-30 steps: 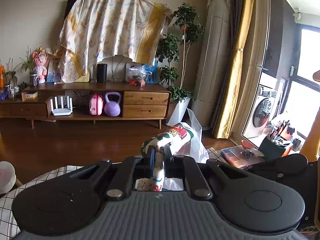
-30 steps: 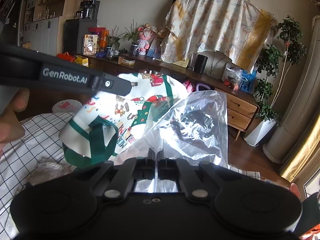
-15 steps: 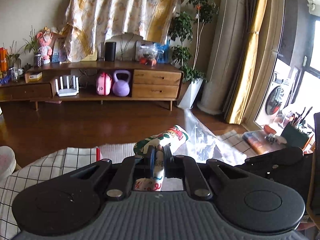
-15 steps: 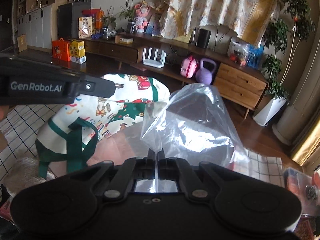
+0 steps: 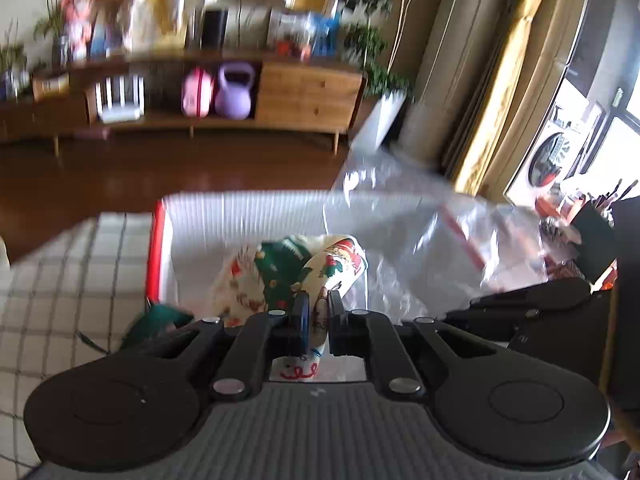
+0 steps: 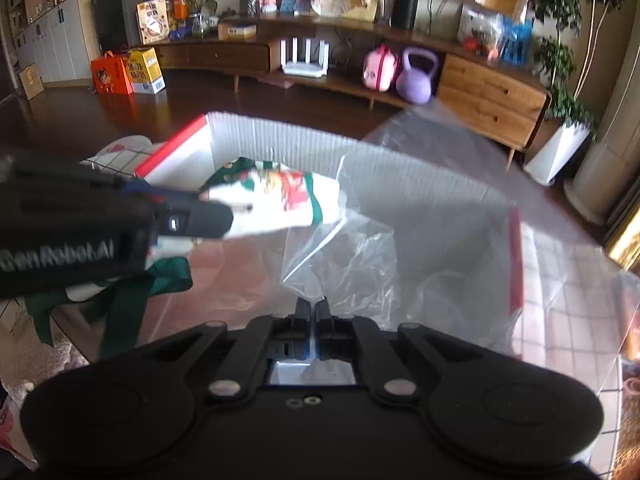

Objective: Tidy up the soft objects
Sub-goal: 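Lift and carry the tote bag and plastic bag over the red box, then lower the tote bag into the box with the left tool while the right tool opens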

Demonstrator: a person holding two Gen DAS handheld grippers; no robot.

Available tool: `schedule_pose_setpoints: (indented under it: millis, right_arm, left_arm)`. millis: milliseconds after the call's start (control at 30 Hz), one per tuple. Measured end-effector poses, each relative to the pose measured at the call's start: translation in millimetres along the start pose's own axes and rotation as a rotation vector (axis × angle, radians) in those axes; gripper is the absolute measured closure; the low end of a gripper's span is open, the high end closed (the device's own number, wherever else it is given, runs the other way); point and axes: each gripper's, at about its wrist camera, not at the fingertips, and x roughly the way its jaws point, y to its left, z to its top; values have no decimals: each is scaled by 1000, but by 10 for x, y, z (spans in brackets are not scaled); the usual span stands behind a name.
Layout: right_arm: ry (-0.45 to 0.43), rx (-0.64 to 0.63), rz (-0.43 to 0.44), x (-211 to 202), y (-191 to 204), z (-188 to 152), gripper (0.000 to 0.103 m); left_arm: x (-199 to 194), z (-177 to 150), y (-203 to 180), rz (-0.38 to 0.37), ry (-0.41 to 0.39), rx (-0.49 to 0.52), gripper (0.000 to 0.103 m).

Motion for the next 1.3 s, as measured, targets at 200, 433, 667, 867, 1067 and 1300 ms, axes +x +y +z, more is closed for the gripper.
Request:
schedule_pose_setpoints:
  millis: [200, 433, 667, 867, 1067, 1300]
  right_arm:
    - [122, 27, 53, 162, -30, 39, 101]
    - [249, 50, 92, 329, -40, -12, 99]
    - [266, 22, 106, 275, -31, -15, 87]
    - [230, 22, 101, 123, -32, 29, 74]
    - [186, 30, 80, -39, -69, 36, 64]
    - [133, 28, 59, -322, -114, 25, 52]
  left_arm:
    - [245, -88, 143, -4, 128, -63, 94]
    - [420, -105, 203, -13, 244, -100, 94]
    - [590, -136, 262, -26, 335, -134, 94]
    - [568, -180, 353, -70, 333, -180, 93]
    - [398, -149, 400, -130, 292, -213, 91]
    - [115, -94, 294, -110, 243, -160, 90]
